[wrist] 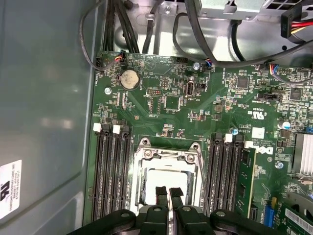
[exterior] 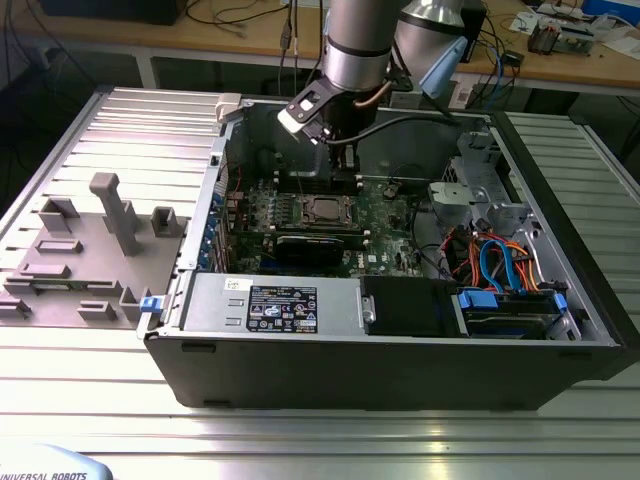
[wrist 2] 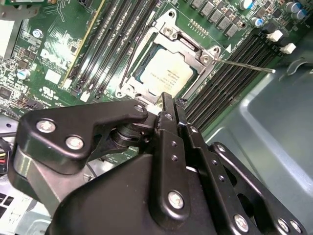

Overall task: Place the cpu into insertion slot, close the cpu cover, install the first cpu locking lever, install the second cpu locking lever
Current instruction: 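Install the first cpu locking lever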

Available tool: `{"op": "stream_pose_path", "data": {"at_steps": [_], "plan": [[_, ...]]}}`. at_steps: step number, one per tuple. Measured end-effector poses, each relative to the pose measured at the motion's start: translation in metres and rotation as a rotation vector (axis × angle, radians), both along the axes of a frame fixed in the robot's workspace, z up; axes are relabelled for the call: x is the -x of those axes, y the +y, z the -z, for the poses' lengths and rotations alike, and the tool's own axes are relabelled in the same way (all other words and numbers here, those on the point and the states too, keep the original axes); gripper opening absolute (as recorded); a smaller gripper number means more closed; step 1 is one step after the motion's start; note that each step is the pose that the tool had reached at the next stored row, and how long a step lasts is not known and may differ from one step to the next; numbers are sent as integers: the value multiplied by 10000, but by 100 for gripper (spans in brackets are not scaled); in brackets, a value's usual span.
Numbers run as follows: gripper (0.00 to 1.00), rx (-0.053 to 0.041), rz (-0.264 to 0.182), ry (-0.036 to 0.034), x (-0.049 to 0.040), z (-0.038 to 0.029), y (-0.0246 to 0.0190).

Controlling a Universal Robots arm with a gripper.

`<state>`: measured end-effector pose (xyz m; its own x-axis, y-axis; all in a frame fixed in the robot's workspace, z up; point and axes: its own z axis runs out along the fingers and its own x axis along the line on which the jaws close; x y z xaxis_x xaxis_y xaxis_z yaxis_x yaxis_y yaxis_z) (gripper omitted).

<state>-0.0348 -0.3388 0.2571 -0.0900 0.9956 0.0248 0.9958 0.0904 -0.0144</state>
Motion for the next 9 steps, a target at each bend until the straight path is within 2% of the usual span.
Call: {"op": "stream_pose_path", "data": {"at_steps": [6,9], "plan": [[16,2,-91,-1,1,-2,0],[16,4,-850,0,1,-2,3]]}}
